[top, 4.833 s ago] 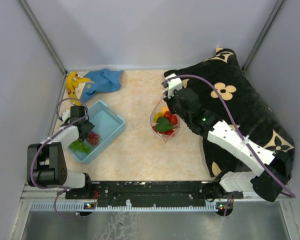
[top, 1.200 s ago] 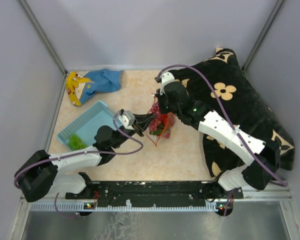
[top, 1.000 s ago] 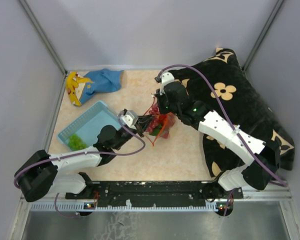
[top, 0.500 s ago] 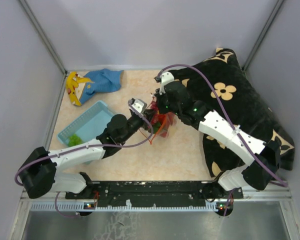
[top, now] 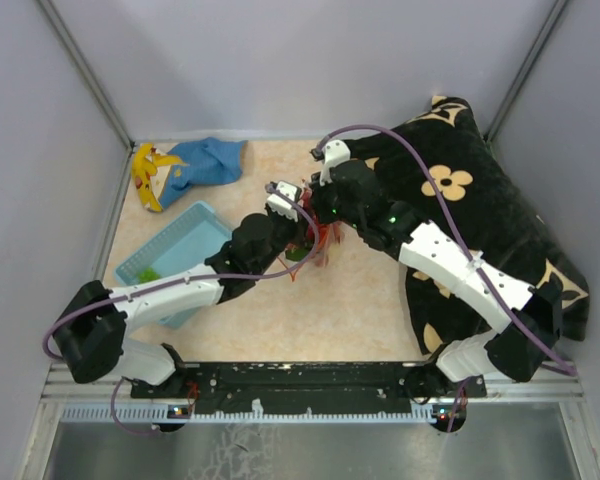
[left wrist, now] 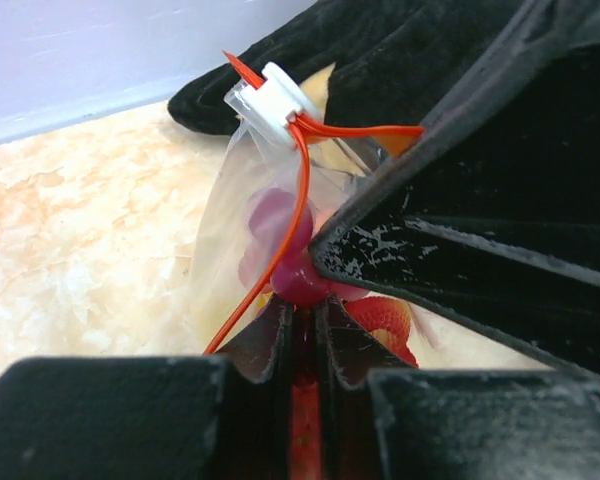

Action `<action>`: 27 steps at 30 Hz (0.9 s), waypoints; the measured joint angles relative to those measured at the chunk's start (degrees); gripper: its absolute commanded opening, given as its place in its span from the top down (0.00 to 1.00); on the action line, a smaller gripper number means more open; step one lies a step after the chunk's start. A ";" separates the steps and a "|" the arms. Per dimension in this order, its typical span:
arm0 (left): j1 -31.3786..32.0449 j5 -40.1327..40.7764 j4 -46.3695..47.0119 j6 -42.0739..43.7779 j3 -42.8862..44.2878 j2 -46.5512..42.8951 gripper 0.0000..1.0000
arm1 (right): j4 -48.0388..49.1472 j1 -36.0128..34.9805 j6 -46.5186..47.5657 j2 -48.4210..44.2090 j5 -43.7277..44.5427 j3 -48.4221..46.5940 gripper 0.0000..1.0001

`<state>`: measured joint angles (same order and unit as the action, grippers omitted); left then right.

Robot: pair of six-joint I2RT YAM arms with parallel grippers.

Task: Place the food in the zip-top bag and seal the zipper
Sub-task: Place the fake fruit in the zipper food storage bag.

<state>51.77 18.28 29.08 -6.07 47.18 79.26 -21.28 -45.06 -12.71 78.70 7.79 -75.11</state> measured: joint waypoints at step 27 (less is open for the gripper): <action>0.26 -2.97 -11.72 -10.27 1.75 -9.90 0.38 | 1.49 0.04 -2.03 -0.66 4.81 1.62 1.00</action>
<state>52.03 15.31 17.37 -16.34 48.93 69.36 -19.79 -45.01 -14.74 78.04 12.60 -73.49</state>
